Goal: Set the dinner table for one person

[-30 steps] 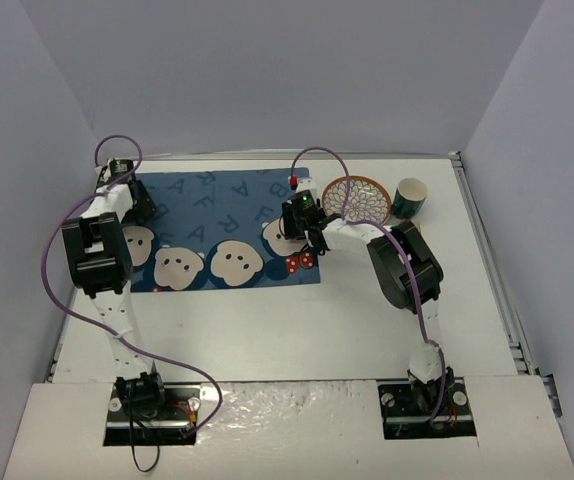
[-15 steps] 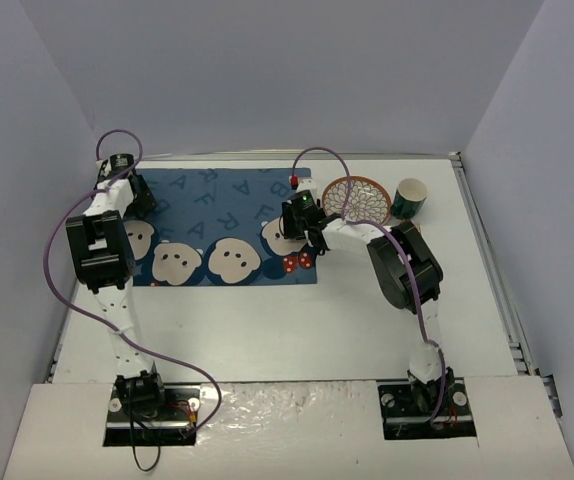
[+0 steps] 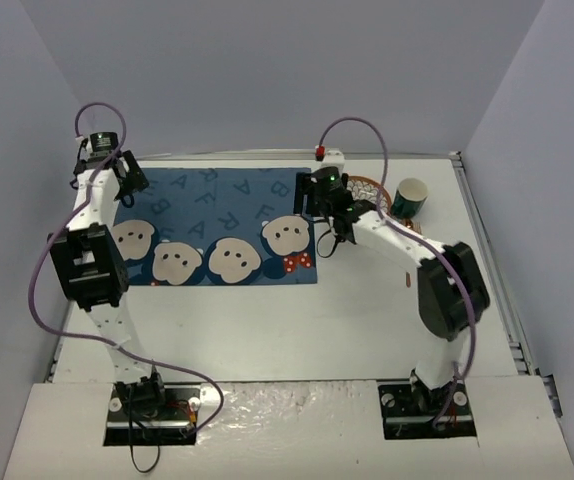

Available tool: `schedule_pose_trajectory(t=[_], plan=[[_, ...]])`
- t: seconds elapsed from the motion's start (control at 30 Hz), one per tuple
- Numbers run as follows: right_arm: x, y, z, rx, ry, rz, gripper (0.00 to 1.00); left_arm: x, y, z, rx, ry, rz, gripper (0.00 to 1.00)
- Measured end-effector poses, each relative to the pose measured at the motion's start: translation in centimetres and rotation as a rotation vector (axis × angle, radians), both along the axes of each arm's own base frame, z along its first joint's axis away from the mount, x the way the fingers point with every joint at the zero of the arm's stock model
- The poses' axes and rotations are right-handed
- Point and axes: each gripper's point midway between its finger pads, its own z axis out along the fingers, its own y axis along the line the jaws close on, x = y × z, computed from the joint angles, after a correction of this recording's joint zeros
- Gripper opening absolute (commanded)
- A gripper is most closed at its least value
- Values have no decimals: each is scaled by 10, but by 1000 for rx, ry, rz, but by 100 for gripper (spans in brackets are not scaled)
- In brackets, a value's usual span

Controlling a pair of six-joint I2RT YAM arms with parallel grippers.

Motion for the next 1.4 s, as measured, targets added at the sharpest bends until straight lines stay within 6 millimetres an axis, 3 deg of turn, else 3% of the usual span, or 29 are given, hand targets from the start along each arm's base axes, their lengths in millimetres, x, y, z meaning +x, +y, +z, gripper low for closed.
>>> schedule_pose_trajectory(t=[0.17,0.2,0.3,0.4,0.5,0.6,0.73,0.87,1.03,1.4], plan=[[-13,-33,101,169,-186,-81,84,-21,-12,116,14,-218,-33,97],[-19,-43,108,203,-207,-101,86,-28,-16,133,14,-251,-44,97],[-43,-73,112,291,-253,-164,96,-66,-32,175,12,-348,-90,97],[-66,-99,87,329,-234,-230,100,-106,-47,191,9,-392,-128,97],[-77,-113,63,348,-187,-278,100,-142,-61,183,6,-416,-159,97],[-79,-124,48,389,-146,-323,100,-173,-83,157,1,-401,-213,97],[-78,-145,31,447,-108,-420,97,-194,-118,133,11,-366,-334,97],[-75,-156,8,502,-68,-520,91,-206,-140,108,28,-319,-429,97],[-69,-157,-33,560,-3,-627,86,-213,-138,88,46,-267,-427,97],[-50,-159,-90,637,42,-777,72,-213,-129,89,86,-261,-392,97]])
